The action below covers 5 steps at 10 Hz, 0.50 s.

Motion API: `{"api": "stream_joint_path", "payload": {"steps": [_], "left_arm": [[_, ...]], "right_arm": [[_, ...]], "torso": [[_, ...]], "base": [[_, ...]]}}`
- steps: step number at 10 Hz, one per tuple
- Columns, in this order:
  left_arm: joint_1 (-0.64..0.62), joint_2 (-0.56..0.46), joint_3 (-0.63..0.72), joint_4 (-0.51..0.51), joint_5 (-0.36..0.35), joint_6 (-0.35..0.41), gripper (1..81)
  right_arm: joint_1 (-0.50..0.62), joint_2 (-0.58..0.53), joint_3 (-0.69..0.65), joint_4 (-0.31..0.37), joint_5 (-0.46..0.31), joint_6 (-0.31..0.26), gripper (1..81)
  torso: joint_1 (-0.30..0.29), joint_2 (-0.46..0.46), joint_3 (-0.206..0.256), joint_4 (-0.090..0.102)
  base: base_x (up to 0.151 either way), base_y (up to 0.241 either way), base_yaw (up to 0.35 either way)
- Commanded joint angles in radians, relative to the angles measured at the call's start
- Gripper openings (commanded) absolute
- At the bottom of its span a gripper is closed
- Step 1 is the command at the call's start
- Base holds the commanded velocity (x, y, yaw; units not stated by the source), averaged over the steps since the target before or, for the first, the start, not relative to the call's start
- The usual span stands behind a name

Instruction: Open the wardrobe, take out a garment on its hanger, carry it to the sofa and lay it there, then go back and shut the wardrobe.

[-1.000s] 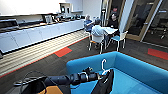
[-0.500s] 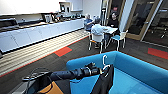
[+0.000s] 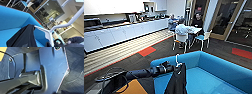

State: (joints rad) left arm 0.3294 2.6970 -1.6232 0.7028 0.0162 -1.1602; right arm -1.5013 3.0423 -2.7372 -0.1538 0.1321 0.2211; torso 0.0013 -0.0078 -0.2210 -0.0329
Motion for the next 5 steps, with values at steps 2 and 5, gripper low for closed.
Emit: {"api": "stream_joint_path", "payload": {"steps": [2,5], "left_arm": [[-0.197,-0.026,0.017,0.015,-0.033,-0.001,1.0],[-0.2,-0.006,-0.009,0.027,-0.033,-0.001,1.0]], "right_arm": [[0.022,0.002,0.004,0.002,-0.054,-0.003,81.1],[0.025,0.005,0.004,0.002,-0.052,-0.003,81.1]], "torso": [[0.0,0.0,0.0,0.0],[0.0,0.0,-0.031,0.0]], "base": [[0.0,0.0,0.0],[0.0,0.0,0.0]]}}
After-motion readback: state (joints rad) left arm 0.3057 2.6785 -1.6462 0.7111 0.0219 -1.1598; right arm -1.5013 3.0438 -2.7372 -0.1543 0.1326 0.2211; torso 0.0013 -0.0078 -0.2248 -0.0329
